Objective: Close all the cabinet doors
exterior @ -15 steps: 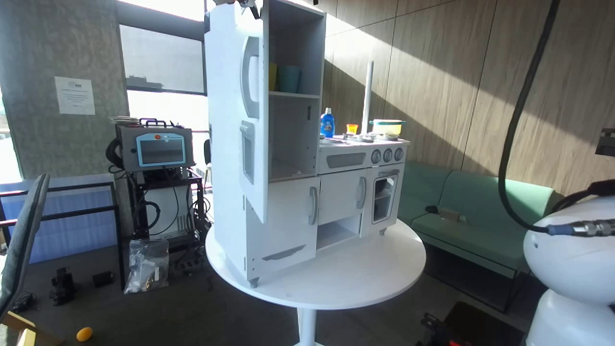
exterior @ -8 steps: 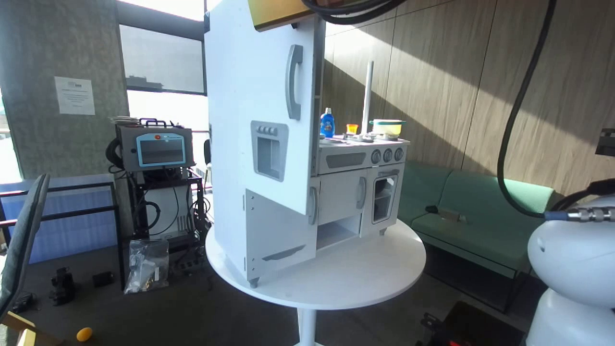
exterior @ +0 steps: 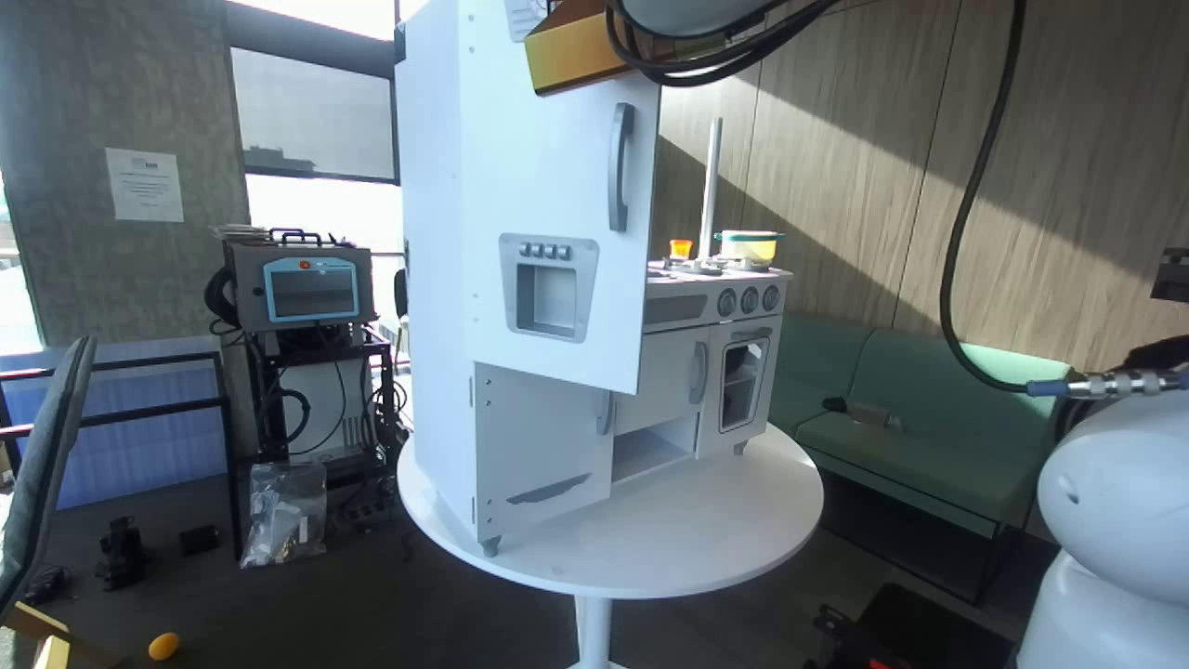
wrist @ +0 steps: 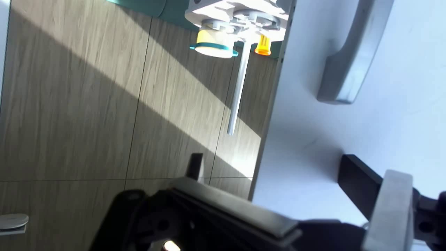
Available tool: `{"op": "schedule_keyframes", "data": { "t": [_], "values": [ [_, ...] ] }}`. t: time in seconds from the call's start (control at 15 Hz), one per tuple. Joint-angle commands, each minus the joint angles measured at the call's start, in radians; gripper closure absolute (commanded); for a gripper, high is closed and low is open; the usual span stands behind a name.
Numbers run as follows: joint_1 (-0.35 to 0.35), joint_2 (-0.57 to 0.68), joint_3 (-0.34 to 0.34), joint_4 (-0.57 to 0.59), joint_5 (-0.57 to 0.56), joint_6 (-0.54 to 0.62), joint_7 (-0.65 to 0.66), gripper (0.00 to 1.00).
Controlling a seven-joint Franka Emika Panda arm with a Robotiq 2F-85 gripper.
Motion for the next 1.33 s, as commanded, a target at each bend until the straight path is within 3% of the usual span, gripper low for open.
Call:
{"op": "schedule_keyframes", "data": {
  "t": [0.0,0.47,0.73,1.0,1.27],
  "values": [
    [0.101,0.087,-0.105,0.009,-0.119,-0.016,0.081,0.00],
    [0.288,0.128,-0.366,-0.036,-0.253,0.064,0.191,0.00],
    [0.353,0.128,-0.493,-0.074,-0.322,0.282,0.264,0.00],
    [0.362,0.166,-0.553,-0.077,-0.393,0.486,0.310,0.00],
    [0.352,0.214,-0.586,-0.066,-0.434,0.602,0.330,0.00]
  ]
}}
